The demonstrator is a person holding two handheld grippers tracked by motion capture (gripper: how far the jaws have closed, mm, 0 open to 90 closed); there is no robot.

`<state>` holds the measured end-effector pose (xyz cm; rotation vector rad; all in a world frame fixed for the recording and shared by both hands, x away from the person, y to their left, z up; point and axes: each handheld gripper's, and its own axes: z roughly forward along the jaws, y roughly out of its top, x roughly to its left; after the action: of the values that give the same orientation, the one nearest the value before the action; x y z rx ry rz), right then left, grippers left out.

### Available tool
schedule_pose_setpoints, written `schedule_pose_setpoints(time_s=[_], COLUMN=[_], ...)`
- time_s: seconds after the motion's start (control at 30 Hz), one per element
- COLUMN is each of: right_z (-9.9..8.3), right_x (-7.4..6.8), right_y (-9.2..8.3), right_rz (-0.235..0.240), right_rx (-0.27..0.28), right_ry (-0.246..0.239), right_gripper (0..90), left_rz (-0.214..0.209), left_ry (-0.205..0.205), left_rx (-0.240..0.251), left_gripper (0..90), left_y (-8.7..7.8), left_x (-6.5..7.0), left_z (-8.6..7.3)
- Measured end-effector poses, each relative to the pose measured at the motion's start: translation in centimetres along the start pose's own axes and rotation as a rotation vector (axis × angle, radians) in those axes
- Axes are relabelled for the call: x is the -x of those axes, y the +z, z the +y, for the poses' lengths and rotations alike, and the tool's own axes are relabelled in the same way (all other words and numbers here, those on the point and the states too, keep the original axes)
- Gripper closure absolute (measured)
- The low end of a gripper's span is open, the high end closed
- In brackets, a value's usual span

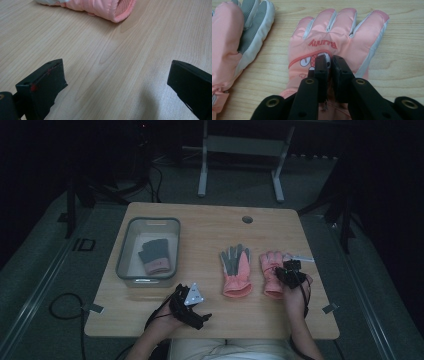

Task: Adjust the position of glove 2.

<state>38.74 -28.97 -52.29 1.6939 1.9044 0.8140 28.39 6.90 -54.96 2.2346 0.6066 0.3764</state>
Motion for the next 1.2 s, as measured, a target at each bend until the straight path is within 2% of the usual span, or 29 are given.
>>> schedule_pose_setpoints(time_s=[0.1,0.17,0.23,0.4,0.47,0.5,0.53,0.57,0.63,0.73,0.9,1.0,1.1,1.2], right_z=[-0.1,0.2,0.5,1.6,1.9,1.9,2.1,2.3,2.3,2.1,1.3,0.6,0.2,0.0], right_x=[0.1,0.2,0.3,0.7,0.7,0.7,0.7,0.5,0.4,0.5,0.8,0.9,0.7,0.5], right_y=[0.0,-0.4,-1.1,-2.7,-3.2,-3.2,-3.4,-3.4,-3.2,-2.8,-1.6,-0.7,-0.1,0.4], right_rz=[0.007,0.015,0.023,0.102,0.114,0.114,0.137,0.140,0.148,0.140,0.121,0.119,0.105,0.080], right_rx=[0.004,0.003,0.013,0.028,0.037,0.037,0.039,0.031,0.025,0.008,-0.036,-0.047,-0.053,-0.043], right_ry=[-0.017,-0.035,-0.073,-0.181,-0.223,-0.223,-0.250,-0.303,-0.346,-0.382,-0.405,-0.396,-0.396,-0.353], right_gripper=[77.9,72.0,68.3,59.0,57.9,57.9,56.2,56.0,55.0,54.4,52.1,54.0,62.1,70.9], left_rz=[-0.001,0.000,0.000,-0.001,-0.001,-0.001,-0.001,-0.001,0.001,0.002,0.001,0.000,0.000,-0.003], left_ry=[-0.001,-0.002,-0.001,-0.003,0.000,0.000,0.001,0.001,0.002,0.003,0.003,0.004,0.002,0.004], left_rx=[0.001,0.003,0.003,0.001,-0.003,-0.003,-0.005,-0.005,-0.003,-0.001,-0.002,-0.004,-0.003,-0.003], left_gripper=[1.1,1.1,1.1,1.1,1.1,1.1,1.1,1.1,1.1,1.1,1.1,1.1,1.1,1.1], left_y=[-0.1,-0.1,-0.1,-0.1,-0.1,-0.1,-0.1,-0.1,-0.2,-0.2,-0.2,-0.2,-0.1,-0.1], left_x=[0.0,0.0,0.0,0.0,0.0,0.0,0.0,0.0,0.0,-0.1,-0.1,0.0,-0.1,0.0], left_z=[0.0,0.0,0.0,0.0,0.0,0.0,0.0,0.0,0.0,0.0,-0.1,-0.1,-0.1,0.0])
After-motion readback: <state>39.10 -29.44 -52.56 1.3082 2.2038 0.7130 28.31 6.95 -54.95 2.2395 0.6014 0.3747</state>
